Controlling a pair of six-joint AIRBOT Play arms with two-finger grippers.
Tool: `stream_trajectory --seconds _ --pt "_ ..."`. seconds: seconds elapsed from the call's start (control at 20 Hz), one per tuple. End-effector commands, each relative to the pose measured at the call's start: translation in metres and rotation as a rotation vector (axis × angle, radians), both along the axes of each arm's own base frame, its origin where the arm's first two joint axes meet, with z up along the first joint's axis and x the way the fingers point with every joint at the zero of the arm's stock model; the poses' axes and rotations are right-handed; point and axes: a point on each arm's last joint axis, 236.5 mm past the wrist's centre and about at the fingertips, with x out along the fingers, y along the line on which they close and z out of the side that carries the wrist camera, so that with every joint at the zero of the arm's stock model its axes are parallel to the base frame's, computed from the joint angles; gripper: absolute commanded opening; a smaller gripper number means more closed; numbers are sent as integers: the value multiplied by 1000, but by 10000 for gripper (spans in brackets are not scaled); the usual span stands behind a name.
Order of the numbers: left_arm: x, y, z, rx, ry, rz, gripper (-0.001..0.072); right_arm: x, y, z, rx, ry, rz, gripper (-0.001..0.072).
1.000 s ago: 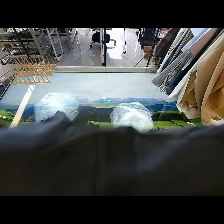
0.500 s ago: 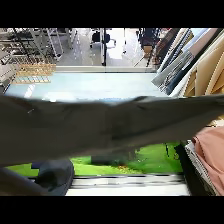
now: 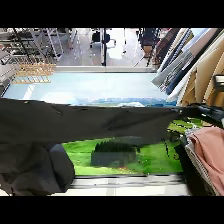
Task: Fold the clothes and pants, and hang the long-sleeved shirts on hangers.
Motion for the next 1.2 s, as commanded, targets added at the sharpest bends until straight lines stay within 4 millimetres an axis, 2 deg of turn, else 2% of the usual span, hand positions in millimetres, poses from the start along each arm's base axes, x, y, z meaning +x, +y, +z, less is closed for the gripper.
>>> stream_trajectory --seconds 0.0,0.1,0.15,0.2,0.25,0.3,0.35,0.45,0.5,0.55,0.6,0.65,0.7,0.75,0.8,0.95,1.15 --pt "55 7 -68 -96 20 63 10 81 -15 -85 68 36 -64 16" --pt "80 4 -100 -121 43 52 13 123 -11 -116 137 49 -77 16" --pt "89 1 -109 -127 48 46 21 143 -4 -122 162 39 -71 19" --pt "94 1 -114 -128 50 47 162 160 6 -124 185 22 -62 20" --pt "94 -1 -115 -127 56 35 510 168 17 -125 217 32 -51 127" --pt "89 -5 -114 -96 86 0 712 165 24 -127 245 71 -38 358" --pt "78 -6 -117 -46 141 -44 711 154 32 -131 270 129 -20 486" --pt "31 -8 -140 36 368 -142 687 113 52 -144 277 307 88 481" --pt "-9 -4 -163 48 551 -166 578 87 76 -144 305 393 218 481" --pt "-53 1 -185 21 736 -150 521 62 108 -134 372 449 367 478" --pt "-101 8 -205 -30 925 -96 485 36 147 -115 482 484 514 470" --pt "-135 12 -217 -51 1060 -69 485 15 180 -96 588 511 617 459" --pt "-157 13 -226 -58 1138 -75 485 -7 210 -81 661 553 710 459" --pt "-167 8 -235 -63 1170 -114 486 -28 235 -78 681 616 771 459" --pt "-165 -1 -244 -100 1146 -146 486 -43 256 -83 680 679 790 459" --pt "-129 -37 -273 -154 985 -296 486 -88 323 -121 602 824 791 461" --pt "-93 -66 -304 -264 884 -366 486 -134 416 -179 554 848 750 461"
